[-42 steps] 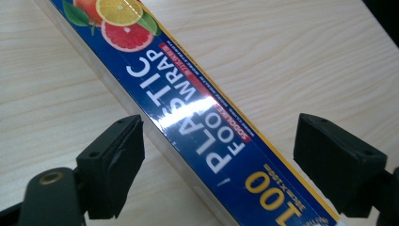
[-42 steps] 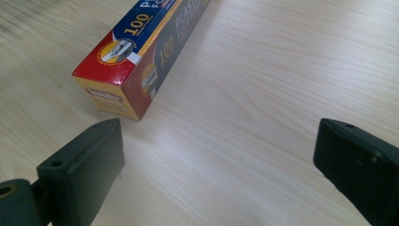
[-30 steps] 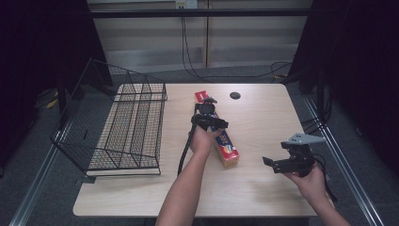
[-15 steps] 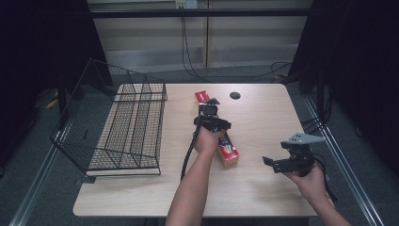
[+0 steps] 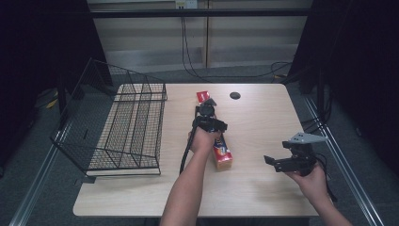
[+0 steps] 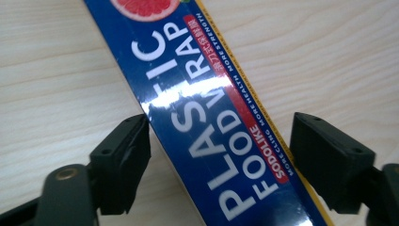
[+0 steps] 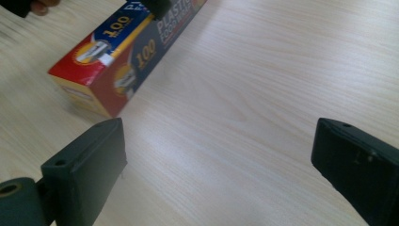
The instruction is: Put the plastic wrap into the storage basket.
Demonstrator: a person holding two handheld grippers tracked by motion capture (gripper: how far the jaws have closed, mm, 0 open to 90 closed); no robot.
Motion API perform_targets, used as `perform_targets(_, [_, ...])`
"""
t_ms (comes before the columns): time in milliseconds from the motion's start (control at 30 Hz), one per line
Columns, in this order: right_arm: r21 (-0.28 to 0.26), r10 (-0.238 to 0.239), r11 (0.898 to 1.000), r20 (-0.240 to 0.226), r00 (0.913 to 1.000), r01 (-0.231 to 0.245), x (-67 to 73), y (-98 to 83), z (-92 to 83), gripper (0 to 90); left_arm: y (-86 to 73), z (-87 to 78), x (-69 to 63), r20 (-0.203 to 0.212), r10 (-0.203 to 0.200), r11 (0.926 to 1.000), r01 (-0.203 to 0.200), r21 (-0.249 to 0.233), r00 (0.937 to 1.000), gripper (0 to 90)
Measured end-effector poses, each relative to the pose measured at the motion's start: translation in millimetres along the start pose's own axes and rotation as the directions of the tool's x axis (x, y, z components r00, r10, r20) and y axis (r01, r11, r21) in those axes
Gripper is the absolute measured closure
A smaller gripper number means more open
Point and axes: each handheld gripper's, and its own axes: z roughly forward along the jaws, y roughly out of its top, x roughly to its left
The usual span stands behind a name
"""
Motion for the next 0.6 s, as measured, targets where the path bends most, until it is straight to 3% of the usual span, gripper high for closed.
perform_targets(267, [-0.012, 0.021, 1.0, -0.003, 0.9998, -0.021, -1.0, 0.5, -0.5, 3.8, -7.3, -12.5, 16.7, -0.009, 0.008, 1.0, -0.008, -0.003, 0.9999, 32.6])
perform_targets(467, [-0.007, 0.02, 1.0, -0.005, 0.9998, -0.02, -1.2, 0.6, 0.0, 3.8, -1.3, -11.6, 17.6, -0.021, 0.01, 0.9996, -0.01, 0.028, 0.9997, 32.7])
perform_targets(600, [-0.007, 0.018, 1.0, -0.005, 0.9998, -0.018, -1.4, 0.7, 0.4, 3.8, 2.1, -10.2, 17.5, -0.025, -0.002, 0.9998, 0.002, 0.019, 0.9997, 33.2])
